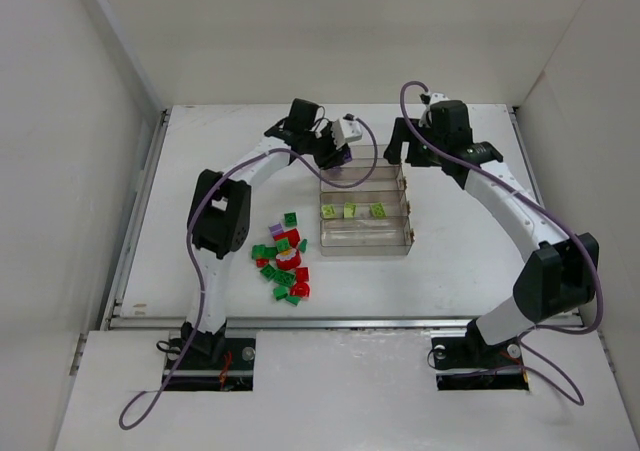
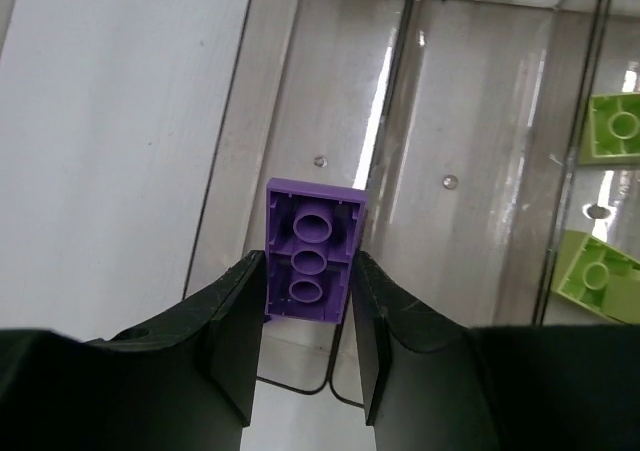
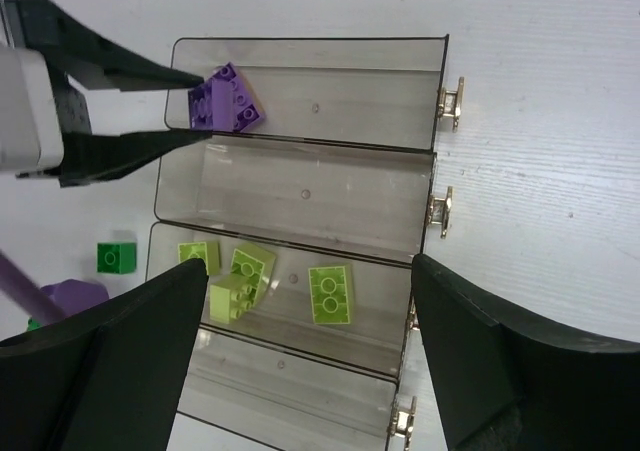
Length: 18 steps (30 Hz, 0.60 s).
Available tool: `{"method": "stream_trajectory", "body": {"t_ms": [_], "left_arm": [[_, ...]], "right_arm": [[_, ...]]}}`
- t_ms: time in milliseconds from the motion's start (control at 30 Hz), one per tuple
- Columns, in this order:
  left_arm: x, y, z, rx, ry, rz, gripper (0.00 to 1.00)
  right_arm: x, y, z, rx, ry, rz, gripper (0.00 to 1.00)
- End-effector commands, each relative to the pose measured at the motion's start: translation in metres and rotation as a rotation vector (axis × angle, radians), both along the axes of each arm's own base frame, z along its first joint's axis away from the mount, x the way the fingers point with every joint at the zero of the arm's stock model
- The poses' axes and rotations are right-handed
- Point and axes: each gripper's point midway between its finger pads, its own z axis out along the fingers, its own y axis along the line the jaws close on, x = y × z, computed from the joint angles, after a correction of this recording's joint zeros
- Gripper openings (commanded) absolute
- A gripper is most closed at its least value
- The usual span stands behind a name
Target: Sort the legos into containers by color
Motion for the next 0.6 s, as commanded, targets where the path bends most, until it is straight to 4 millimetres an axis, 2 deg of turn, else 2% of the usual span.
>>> {"method": "stream_trajectory", "body": {"t_ms": [0,33,67,167,200,233,300,367,400,467,533,567], "left_arm": [[0.028,-0.009,0.063,-0.105,-0.137,0.049,0.01],[0.030,-0.009,0.065,-0.110,-0.146,0.049,0.01],[0.030,-0.010,0.059,-0.105,-0.137,0.049,0.02],[0.028,-0.015,0.053,-0.101,-0.127,0.040,0.16],[0.026,-0.014,0.050,-0.096,-0.116,0.041,0.23],[0.023,-0.018,0.050,-0.096,-0.115,0.031,0.43],[0.020,-0.014,0.040,-0.065,-0.101,0.029,0.64],[0.014,-0.016,0.047,-0.057,-0.130,0.020,0.81],[0.016,-0.015,0.050,-0.059,-0.149,0.030,0.83],[0.016,-0.013,0.066,-0.073,-0.161,0.052,0.84],[0.018,-0.010,0.111,-0.150,-0.163,0.116,0.84],[0.016,0.001,0.127,-0.186,-0.147,0.121,0.84]], "right_arm": [[0.005,0.003,0.015,0.003,-0.050,0.025,0.88],[0.005,0.003,0.015,0.003,-0.050,0.025,0.88],[0.004,0.005,0.015,0.010,-0.048,0.035,0.88],[0.007,0.006,0.005,0.003,-0.026,0.035,0.88],[0.007,0.005,0.005,-0.004,-0.029,0.040,0.88],[0.007,0.005,0.008,-0.003,-0.031,0.040,0.88],[0.008,0.005,0.012,-0.009,-0.043,0.046,0.88],[0.009,0.005,0.008,-0.020,-0.038,0.052,0.88],[0.011,0.006,0.012,-0.017,-0.048,0.052,0.89],[0.010,0.007,0.015,-0.018,-0.050,0.068,0.89],[0.007,0.010,0.019,-0.005,-0.056,0.086,0.89],[0.005,0.009,0.025,-0.008,-0.073,0.091,0.89]]}}
